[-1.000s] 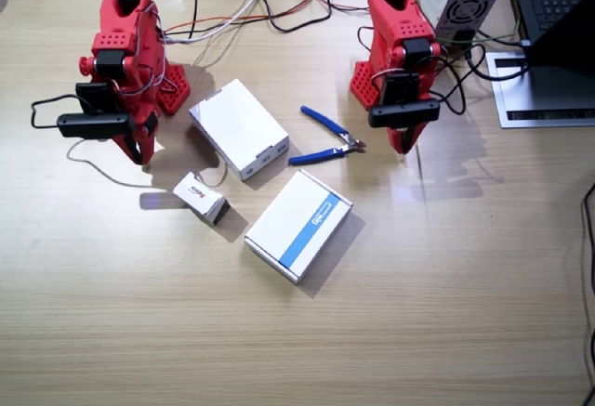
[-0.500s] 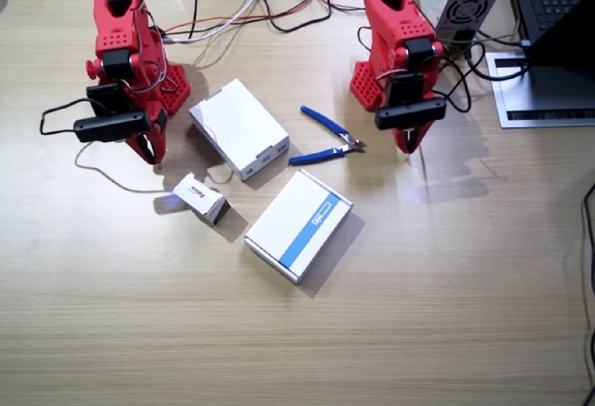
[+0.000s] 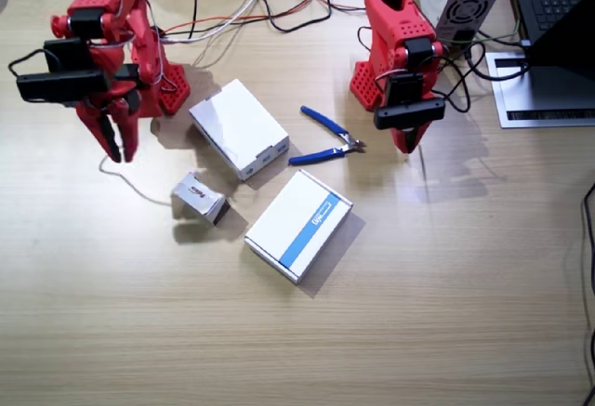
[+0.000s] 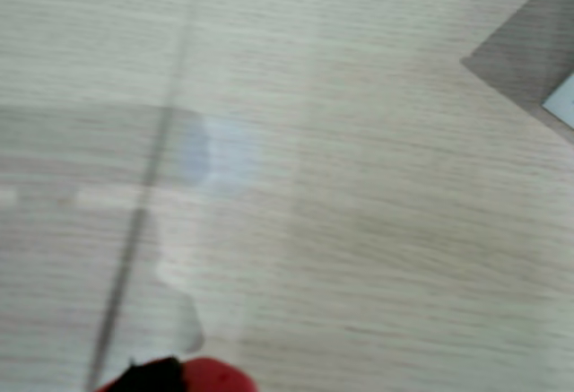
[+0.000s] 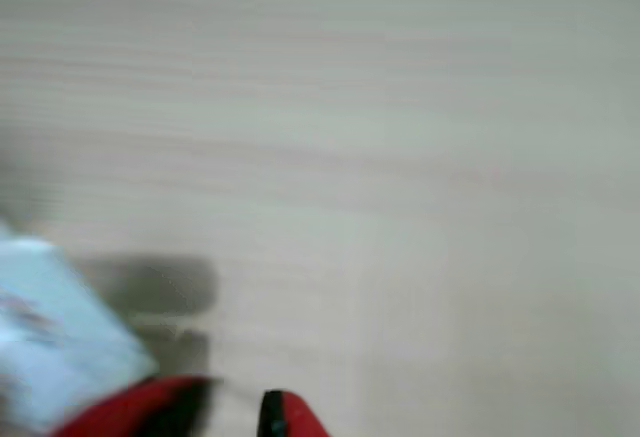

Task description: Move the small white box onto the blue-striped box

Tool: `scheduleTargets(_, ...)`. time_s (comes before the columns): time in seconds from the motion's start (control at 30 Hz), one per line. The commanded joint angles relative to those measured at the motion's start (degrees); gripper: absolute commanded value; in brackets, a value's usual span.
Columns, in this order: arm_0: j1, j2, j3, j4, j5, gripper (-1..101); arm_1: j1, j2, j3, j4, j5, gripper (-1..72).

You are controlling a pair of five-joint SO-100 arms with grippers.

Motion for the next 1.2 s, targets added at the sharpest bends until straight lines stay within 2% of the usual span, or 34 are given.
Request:
scheduleTargets(0.0,0.4,1.6,-1.1,-0.9,-0.8,0,-11.3,-12.5,-12.0,3.7,-5.1,22.8)
scheduleTargets(0.07,0.6,1.6,-1.1,-1.0,-0.9,0,-15.8,-24.3,-20.1,6.4,-8.5,25.6)
scheduleTargets(0.13,0.9,1.6,-1.1,-1.1,-1.4,0,-17.0,-33.6,-26.3,6.4,-12.0,28.6)
scheduleTargets(0.37,1.0,1.6,-1.1,-2.2,-4.3,0,-14.2,-58.5,-41.4,5.2,-20.8,31.1)
scheduleTargets(0.5,1.0,1.6,-1.1,-2.6,-4.8,0,-13.4,-63.3,-41.9,5.2,-24.6,32.4)
scheduleTargets(0.67,1.5,1.6,-1.1,-2.9,-5.1,0,-13.2,-63.9,-40.6,6.5,-26.7,34.2)
scheduleTargets(0.9,2.4,1.7,-1.0,-3.3,-5.3,0,-12.4,-65.6,-36.3,3.0,-28.7,36.4)
scheduleTargets(1.17,2.5,1.7,-1.0,-3.3,-5.5,0,-16.6,-69.6,-32.0,-1.1,-26.4,36.7)
